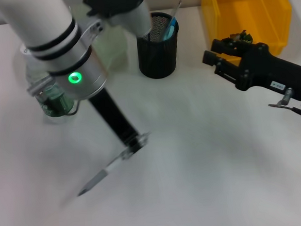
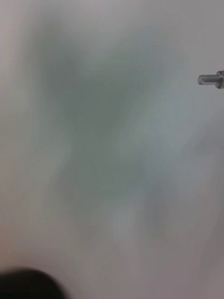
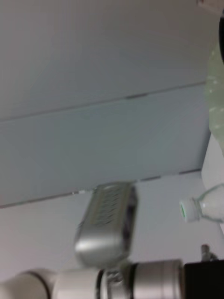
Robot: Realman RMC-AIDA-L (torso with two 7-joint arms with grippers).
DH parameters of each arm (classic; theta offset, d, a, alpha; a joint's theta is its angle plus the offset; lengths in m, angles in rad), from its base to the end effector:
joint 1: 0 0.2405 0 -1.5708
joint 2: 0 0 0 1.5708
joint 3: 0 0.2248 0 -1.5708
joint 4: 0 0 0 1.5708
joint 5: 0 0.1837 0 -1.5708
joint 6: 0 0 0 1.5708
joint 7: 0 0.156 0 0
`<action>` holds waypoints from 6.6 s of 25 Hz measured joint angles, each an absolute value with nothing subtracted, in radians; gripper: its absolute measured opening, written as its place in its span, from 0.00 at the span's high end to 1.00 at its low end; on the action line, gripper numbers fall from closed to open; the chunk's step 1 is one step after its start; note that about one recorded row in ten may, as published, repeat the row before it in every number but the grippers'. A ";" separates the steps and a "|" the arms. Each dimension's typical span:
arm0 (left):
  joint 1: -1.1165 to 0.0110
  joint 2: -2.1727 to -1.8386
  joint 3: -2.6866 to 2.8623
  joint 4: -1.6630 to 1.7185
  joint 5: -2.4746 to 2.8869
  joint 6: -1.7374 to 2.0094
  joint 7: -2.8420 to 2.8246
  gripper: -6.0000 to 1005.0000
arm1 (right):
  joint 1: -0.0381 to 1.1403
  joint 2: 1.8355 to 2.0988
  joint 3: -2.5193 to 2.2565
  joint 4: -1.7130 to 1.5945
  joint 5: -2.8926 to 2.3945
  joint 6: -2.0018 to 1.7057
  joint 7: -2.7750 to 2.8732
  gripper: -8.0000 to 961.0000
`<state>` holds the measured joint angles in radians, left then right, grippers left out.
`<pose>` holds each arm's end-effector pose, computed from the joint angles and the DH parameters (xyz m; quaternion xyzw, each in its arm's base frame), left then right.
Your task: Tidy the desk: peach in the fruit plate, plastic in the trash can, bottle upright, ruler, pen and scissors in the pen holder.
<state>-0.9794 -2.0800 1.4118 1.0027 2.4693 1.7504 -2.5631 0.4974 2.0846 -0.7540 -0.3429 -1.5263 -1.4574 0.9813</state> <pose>-0.1095 0.3083 -0.0325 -0.9265 -0.2819 0.2492 0.0018 0.2149 0.3029 -0.0073 -0.8700 0.1905 0.3815 0.2476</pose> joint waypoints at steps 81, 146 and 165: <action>-0.655 -2.080 1.663 0.857 1.237 0.428 -1.505 0.74 | 0.459 2.090 -0.703 -0.211 -1.511 -1.466 0.970 0.61; -0.302 -2.047 1.125 0.566 1.319 1.765 -1.041 0.44 | 0.363 2.085 -0.718 -0.369 -1.672 -1.778 0.986 0.45; -0.301 -2.064 1.130 0.559 1.342 1.763 -1.025 0.27 | 0.354 2.084 -0.716 -0.364 -1.742 -1.738 0.981 0.44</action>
<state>-0.3009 -2.0643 1.1304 0.5591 1.3421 1.7629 -1.0246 0.3544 2.0836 -0.7162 -0.3641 -1.7419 -1.7383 0.9811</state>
